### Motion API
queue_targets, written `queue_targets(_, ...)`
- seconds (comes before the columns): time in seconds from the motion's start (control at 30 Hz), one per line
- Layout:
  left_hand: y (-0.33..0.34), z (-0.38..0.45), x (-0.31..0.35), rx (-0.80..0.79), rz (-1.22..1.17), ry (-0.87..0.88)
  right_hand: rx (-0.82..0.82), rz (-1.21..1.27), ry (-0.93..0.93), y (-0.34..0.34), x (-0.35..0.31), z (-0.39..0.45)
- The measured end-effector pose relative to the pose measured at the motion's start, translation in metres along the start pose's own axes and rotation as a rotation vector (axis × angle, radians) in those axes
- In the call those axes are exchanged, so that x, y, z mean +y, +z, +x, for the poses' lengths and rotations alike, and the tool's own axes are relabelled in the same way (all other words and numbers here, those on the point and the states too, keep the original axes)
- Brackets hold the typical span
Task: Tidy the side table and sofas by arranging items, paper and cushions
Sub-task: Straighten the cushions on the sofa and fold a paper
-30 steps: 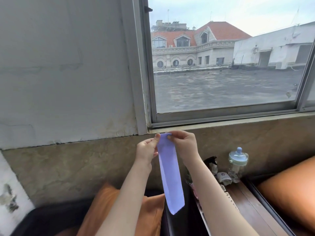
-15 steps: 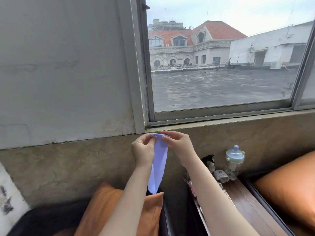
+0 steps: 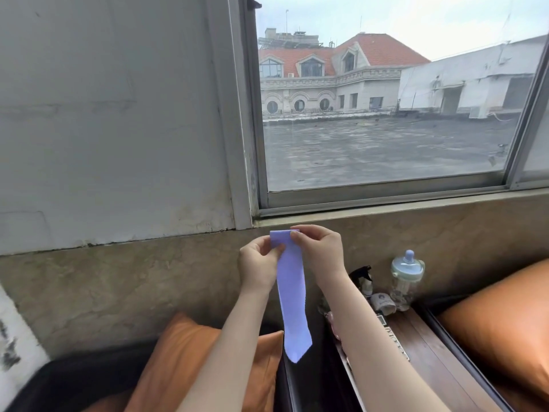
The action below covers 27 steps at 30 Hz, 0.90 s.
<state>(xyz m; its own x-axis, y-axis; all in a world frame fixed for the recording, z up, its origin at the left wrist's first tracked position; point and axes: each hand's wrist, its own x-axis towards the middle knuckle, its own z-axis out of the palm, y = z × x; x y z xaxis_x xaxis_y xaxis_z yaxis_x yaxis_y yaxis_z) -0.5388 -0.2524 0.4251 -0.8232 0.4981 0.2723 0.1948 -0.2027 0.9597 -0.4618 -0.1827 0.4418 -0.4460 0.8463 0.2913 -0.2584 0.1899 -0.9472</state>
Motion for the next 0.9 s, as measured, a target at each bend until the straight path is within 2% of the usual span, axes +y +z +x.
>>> queue_targets(0.17, -0.002, -0.004, 0.005, -0.040, 0.010, 0.005, -0.017, -0.016, 0.001, -0.003, -0.001, 0.002)
queue_targets(0.33, -0.006, -0.003, 0.011, -0.128, -0.098, -0.126, -0.007, -0.044, -0.035, -0.005, 0.001, 0.001)
queue_targets(0.43, -0.003, -0.001, 0.011, -0.047, -0.104, -0.167, -0.027, -0.076, -0.055, -0.002, 0.002, -0.001)
queue_targets(0.57, -0.001, 0.001, 0.009, 0.037, -0.126, -0.119, -0.034, -0.098, -0.036, 0.001, 0.003, -0.004)
queue_targets(0.7, 0.000, 0.001, 0.005, 0.090, -0.154, -0.048, -0.026, 0.029, 0.028, 0.003, 0.004, -0.005)
queue_targets(0.9, 0.007, -0.001, 0.002, 0.051, -0.189, -0.027, 0.032, -0.023, 0.011, -0.001, 0.004, -0.003)
